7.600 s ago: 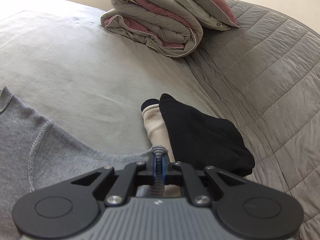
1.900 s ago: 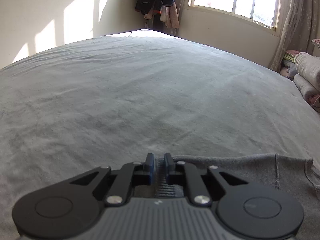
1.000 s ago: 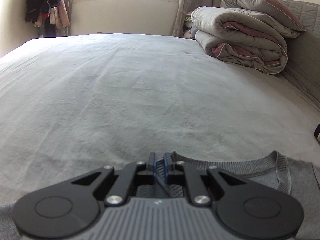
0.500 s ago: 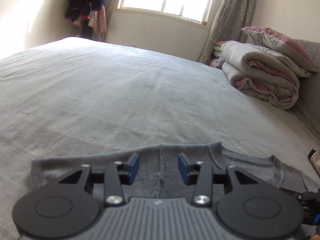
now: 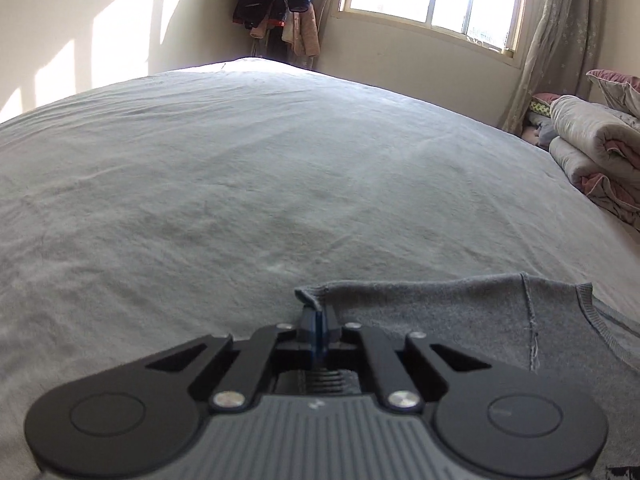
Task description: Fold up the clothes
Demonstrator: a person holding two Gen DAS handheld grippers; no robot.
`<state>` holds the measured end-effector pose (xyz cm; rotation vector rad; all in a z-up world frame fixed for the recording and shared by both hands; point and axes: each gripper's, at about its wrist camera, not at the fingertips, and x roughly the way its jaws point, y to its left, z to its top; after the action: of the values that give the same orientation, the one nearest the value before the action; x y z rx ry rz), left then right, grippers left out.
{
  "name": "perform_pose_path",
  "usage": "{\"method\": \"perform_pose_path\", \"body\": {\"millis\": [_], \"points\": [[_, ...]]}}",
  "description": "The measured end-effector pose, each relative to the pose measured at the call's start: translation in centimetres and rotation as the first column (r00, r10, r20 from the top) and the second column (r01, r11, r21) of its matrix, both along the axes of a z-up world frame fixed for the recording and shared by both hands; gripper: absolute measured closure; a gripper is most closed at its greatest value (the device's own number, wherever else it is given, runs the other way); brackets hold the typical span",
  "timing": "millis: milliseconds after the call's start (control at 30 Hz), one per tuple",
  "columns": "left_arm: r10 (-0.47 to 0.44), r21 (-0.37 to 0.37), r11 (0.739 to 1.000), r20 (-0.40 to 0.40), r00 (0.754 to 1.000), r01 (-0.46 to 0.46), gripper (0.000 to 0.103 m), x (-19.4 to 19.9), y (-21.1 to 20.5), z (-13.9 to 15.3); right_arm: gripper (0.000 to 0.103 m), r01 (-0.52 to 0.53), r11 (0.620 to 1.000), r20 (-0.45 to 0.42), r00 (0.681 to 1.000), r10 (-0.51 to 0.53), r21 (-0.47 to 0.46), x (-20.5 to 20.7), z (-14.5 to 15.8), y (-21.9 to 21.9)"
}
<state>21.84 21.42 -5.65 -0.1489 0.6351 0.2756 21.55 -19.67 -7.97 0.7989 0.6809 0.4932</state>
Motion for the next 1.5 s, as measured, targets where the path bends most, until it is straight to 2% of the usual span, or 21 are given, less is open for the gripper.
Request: {"method": "perform_pose_path", "body": {"millis": [67,133,200,233,367,433,533,600,700,800,900,1067,1200,1300,1467,1500], "points": [[0.035,0.094,0.995,-0.017,0.999,-0.033,0.097,0.5,-0.6,-0.1,0.055,0.0,1.0,0.0,1.0,0.0,0.001,0.0,0.0,0.0],[0.059,0.085,0.995,-0.011,0.998,-0.058,0.094,0.4,-0.5,0.3,0.055,0.0,1.0,0.0,1.0,0.0,0.003,0.1,0.0,0.0],[0.036,0.046,0.998,0.008,0.999,-0.037,0.083,-0.4,-1.0,0.7,0.055,0.0,1.0,0.0,1.0,0.0,0.005,0.1,0.0,0.0],[0.014,0.02,1.0,0.02,1.0,-0.015,0.081,-1.0,-1.3,0.9,0.055,0.0,1.0,0.001,1.0,0.0,0.003,0.1,0.0,0.0],[-0.066,-0.077,0.995,0.068,0.996,0.071,0.079,-3.4,-2.8,1.7,0.055,-0.001,1.0,0.018,1.0,0.002,-0.031,0.1,0.1,0.3],[-0.074,-0.11,0.991,0.044,0.996,0.078,0.076,-4.8,-3.9,1.5,0.056,-0.004,0.997,0.048,0.999,0.008,-0.078,-0.1,0.1,0.9],[-0.058,-0.202,0.977,0.034,0.998,0.064,0.07,-7.6,-4.7,1.5,0.055,0.003,0.993,0.08,0.997,0.007,-0.119,-0.5,0.1,1.5],[-0.059,-0.244,0.967,0.05,0.997,0.069,0.056,-9.6,-4.9,2.0,0.055,0.025,0.988,0.078,0.997,-0.013,-0.151,-1.1,0.4,1.6],[-0.077,-0.257,0.963,0.043,0.996,0.085,0.044,-11.9,-5.1,2.4,0.054,0.052,0.968,0.069,0.997,-0.036,-0.246,-2.5,1.3,1.9],[-0.089,-0.296,0.951,0.009,0.996,0.088,0.043,-14.3,-5.2,2.0,0.051,0.046,0.897,0.085,0.996,-0.01,-0.44,-5.7,2.7,3.1],[-0.096,-0.351,0.933,-0.025,0.995,0.081,0.043,-16.9,-5.4,1.0,0.049,0.023,0.822,0.068,0.997,0.019,-0.569,-9.7,3.5,3.8],[-0.131,-0.351,0.928,0.017,0.991,0.128,0.043,-21.4,-5.9,0.1,0.042,-0.013,0.723,0.03,0.998,0.046,-0.691,-16.7,4.3,3.8],[-0.168,-0.389,0.907,0.013,0.986,0.16,0.039,-23.2,-5.7,0.4,0.04,-0.034,0.649,0.015,0.998,0.069,-0.76,-21.2,3.8,3.7],[-0.197,-0.451,0.875,0.001,0.98,0.176,0.039,-24.4,-4.4,0.2,0.038,-0.039,0.625,0.009,0.997,0.074,-0.78,-23.6,3.8,3.3],[-0.238,-0.563,0.805,-0.02,0.971,0.186,0.039,-26.5,-1.7,-0.2,0.033,-0.057,0.585,0.005,0.995,0.104,-0.809,-28.0,4.0,2.4],[-0.246,-0.584,0.79,-0.024,0.969,0.186,0.04,-26.9,-1.1,-0.3,0.031,-0.062,0.593,-0.007,0.995,0.096,-0.803,-28.7,3.9,1.8]]}}
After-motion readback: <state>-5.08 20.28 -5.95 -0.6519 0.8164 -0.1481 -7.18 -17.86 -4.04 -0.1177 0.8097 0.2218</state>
